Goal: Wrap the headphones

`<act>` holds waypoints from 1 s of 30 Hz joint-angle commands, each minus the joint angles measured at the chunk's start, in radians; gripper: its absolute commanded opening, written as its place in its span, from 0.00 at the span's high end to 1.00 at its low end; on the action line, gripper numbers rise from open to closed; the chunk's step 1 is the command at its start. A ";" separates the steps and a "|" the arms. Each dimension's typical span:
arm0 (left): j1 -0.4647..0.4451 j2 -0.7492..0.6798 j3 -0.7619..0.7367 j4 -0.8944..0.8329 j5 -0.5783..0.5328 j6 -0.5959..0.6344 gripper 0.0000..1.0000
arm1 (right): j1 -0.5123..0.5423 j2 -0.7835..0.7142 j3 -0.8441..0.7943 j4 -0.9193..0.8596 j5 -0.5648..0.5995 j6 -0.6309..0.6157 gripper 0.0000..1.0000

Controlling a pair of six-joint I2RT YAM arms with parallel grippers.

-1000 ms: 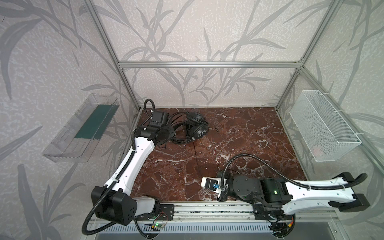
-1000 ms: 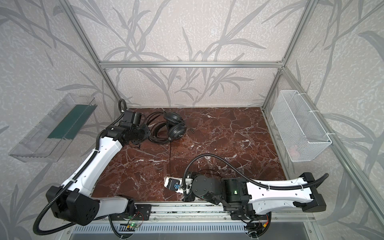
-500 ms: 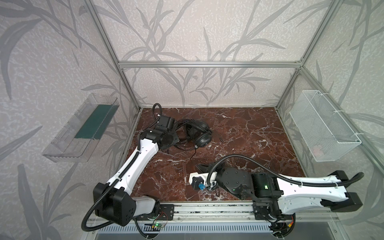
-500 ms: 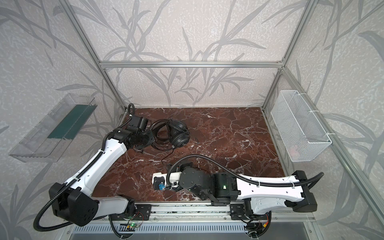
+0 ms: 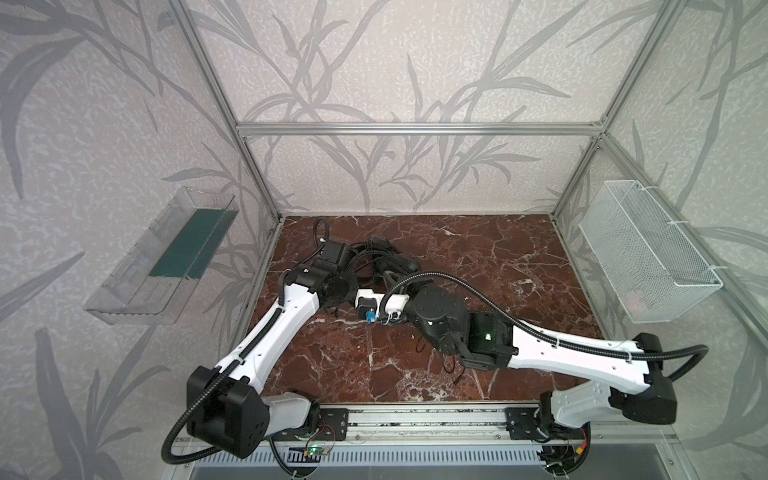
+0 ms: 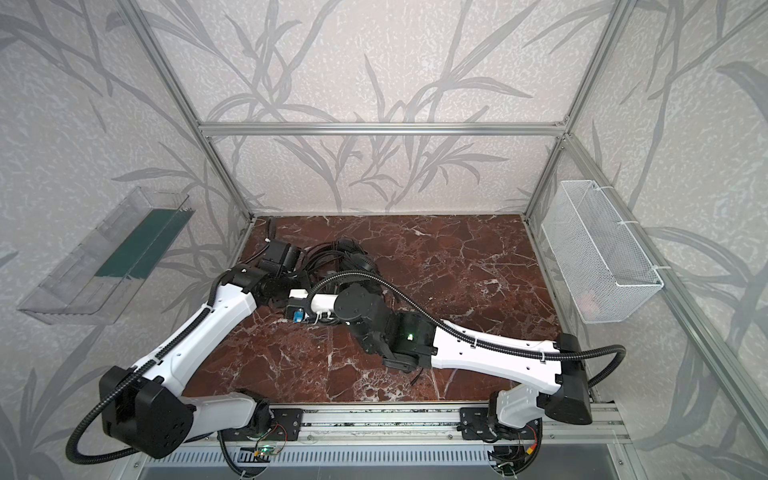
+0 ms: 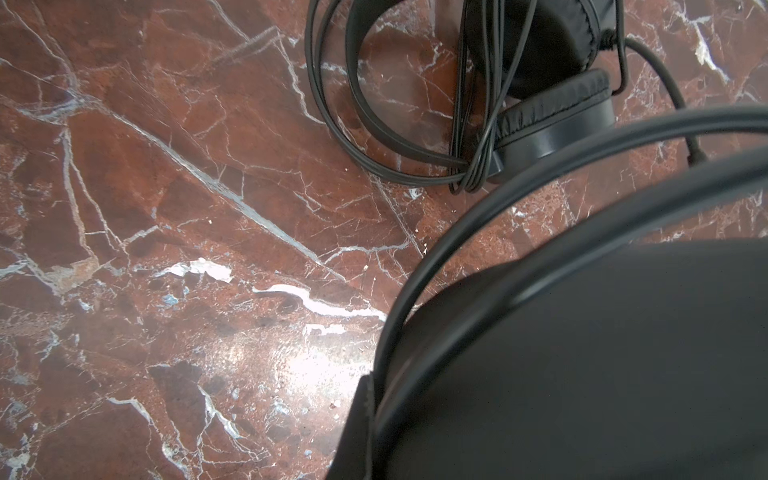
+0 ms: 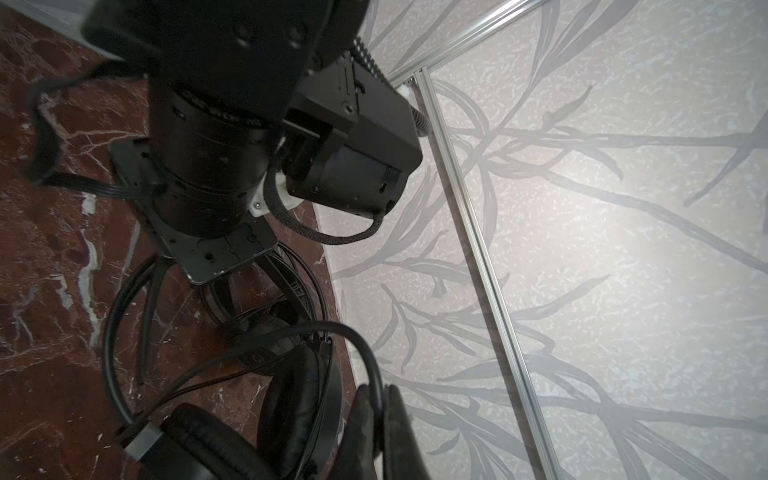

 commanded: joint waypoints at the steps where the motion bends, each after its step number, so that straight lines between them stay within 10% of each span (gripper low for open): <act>1: -0.015 -0.039 0.000 0.037 0.031 0.023 1.00 | -0.056 0.015 0.050 0.062 0.009 0.003 1.00; 18: -0.077 -0.094 0.007 0.007 0.044 0.065 1.00 | -0.291 0.106 0.078 0.097 -0.070 0.109 1.00; 30: -0.076 -0.095 0.037 -0.036 -0.104 0.067 1.00 | -0.057 -0.116 -0.004 -0.199 -0.213 0.260 1.00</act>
